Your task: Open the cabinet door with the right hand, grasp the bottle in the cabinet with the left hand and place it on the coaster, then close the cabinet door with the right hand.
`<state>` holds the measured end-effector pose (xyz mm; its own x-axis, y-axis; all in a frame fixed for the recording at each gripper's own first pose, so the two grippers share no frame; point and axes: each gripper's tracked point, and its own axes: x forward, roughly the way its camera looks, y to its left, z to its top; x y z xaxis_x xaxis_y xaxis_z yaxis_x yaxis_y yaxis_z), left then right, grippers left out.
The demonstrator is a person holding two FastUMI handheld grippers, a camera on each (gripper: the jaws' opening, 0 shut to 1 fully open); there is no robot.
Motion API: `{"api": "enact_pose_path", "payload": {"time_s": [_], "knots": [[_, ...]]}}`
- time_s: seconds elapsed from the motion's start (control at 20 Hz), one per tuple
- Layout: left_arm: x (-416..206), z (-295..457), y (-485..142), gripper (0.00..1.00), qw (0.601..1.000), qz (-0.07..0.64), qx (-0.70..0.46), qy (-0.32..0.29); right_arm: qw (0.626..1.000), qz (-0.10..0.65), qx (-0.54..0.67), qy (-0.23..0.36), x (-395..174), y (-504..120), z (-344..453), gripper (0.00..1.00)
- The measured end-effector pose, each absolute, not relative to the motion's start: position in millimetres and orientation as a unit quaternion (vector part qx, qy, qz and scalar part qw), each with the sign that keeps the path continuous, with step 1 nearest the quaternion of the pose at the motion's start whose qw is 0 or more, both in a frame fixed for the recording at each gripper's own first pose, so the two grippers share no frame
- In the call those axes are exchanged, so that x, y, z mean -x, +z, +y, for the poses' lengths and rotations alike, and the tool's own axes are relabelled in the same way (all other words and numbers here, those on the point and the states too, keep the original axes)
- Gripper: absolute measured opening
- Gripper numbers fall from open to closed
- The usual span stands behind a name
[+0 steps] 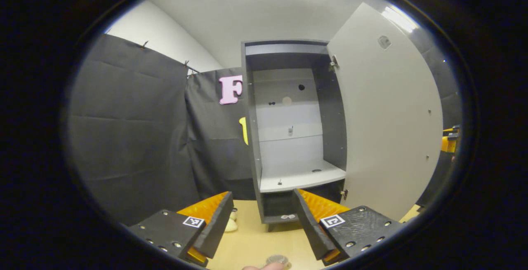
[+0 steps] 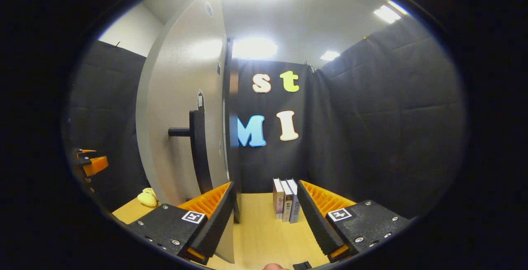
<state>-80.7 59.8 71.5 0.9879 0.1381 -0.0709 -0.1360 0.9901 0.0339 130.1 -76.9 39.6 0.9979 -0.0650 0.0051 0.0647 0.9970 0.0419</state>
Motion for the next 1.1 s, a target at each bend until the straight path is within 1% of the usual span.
{"api": "enact_pose_path", "payload": {"time_s": [0.05,0.1,0.15,0.2,0.25,0.3,0.35,0.4,0.45,0.55,0.65,0.8,0.9,1.0,1.1], "knots": [[78,69,71,0.86,0.997,0.034,-0.014,0.075,0.999,-0.004,-0.02,-0.029,-130,39,-70,0.88],[74,74,71,0.84,0.996,0.032,-0.009,0.077,0.999,-0.005,-0.021,-0.023,-129,38,-62,0.92],[68,75,69,0.84,0.997,0.032,-0.001,0.075,1.0,-0.007,-0.026,-0.014,-128,39,-50,0.89],[64,78,66,0.85,0.997,0.034,0.006,0.074,0.999,-0.007,-0.032,-0.002,-131,38,-37,0.88],[64,79,63,0.87,0.997,0.037,0.011,0.072,0.999,-0.003,-0.039,0.007,-132,37,-24,0.92],[64,82,60,0.88,0.996,0.042,0.01,0.073,0.999,0.006,-0.04,0.014,-133,31,-13,0.92],[62,85,58,0.84,0.996,0.046,0.007,0.075,0.999,0.011,-0.04,0.02,-135,28,-3,0.92],[59,88,59,0.84,0.996,0.046,0.005,0.076,0.999,0.01,-0.043,0.027,-138,31,10,0.92],[58,91,59,0.86,0.996,0.045,0.003,0.075,0.998,0.011,-0.045,0.033,-141,31,22,0.92],[55,95,56,0.86,0.997,0.043,0.002,0.065,0.998,0.013,-0.045,0.045,-148,30,46,0.92],[51,105,53,0.86,0.998,0.039,0.002,0.057,0.998,0.007,-0.039,0.049,-157,31,68,0.92],[52,125,46,0.86,0.997,0.037,0.015,0.064,0.997,0.0,-0.035,0.065,-169,34,108,0.92],[54,135,37,0.84,0.996,0.045,0.026,0.067,0.997,0.011,-0.022,0.066,-179,28,128,0.92],[54,133,27,0.86,0.995,0.064,0.049,0.062,0.997,0.009,-0.019,0.068,-185,29,144,0.95],[50,127,26,0.84,0.994,0.069,0.07,0.051,0.998,0.007,-0.022,0.064,-187,31,152,0.95]]}}
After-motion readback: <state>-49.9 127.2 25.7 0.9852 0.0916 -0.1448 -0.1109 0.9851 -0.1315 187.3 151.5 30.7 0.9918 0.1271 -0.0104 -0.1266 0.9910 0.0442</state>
